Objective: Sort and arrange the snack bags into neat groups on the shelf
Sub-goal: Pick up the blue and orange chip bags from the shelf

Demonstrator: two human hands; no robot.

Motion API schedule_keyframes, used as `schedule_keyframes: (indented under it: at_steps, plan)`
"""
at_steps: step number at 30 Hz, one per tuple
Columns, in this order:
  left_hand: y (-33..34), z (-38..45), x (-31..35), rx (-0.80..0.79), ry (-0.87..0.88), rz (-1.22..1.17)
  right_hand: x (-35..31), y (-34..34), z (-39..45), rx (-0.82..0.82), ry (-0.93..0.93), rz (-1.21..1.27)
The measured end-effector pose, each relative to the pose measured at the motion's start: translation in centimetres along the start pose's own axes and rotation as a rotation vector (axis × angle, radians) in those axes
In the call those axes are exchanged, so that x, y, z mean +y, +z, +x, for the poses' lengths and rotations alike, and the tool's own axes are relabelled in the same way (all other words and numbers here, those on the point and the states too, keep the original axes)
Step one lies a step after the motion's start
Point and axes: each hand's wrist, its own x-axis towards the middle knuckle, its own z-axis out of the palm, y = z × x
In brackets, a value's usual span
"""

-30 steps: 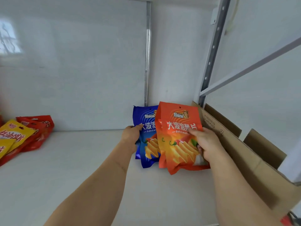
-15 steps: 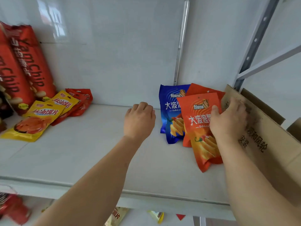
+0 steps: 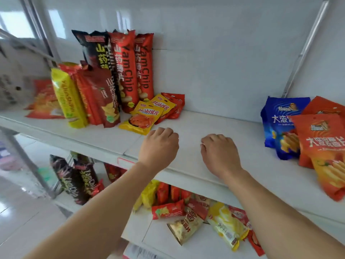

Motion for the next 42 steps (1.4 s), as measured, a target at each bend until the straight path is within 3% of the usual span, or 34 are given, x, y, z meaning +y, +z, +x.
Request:
schedule_keyframes:
  at_steps: [5, 13, 23, 33, 37, 42]
  plan:
    - [-5.4, -7.4, -11.0, -0.080, -0.078, 0.122, -13.5, 1.1, 2.2, -0.073, -0.134, 0.070]
    - [-12.4, -14.7, -25.0, -0.135, -0.218, 0.290, -31.9, 2.5, 6.2, -0.049, -0.274, 0.219]
    - [-12.0, -16.5, -41.4, -0.137, -0.379, 0.397, -47.2, 7.0, 16.5, -0.060, -0.314, 0.378]
    - [-6.8, -12.4, -55.7, -0.113, -0.539, 0.247, -55.9, 13.5, 29.4, -0.094, 0.012, 0.729]
    - [-4.2, -9.3, -61.1, -0.145, -0.770, -0.002, -56.8, 16.6, 33.5, -0.108, 0.212, 0.729]
    - [0.8, -5.9, -68.0, -0.195, -1.030, -0.416, -57.7, 19.7, 37.1, -0.145, 0.428, 0.561]
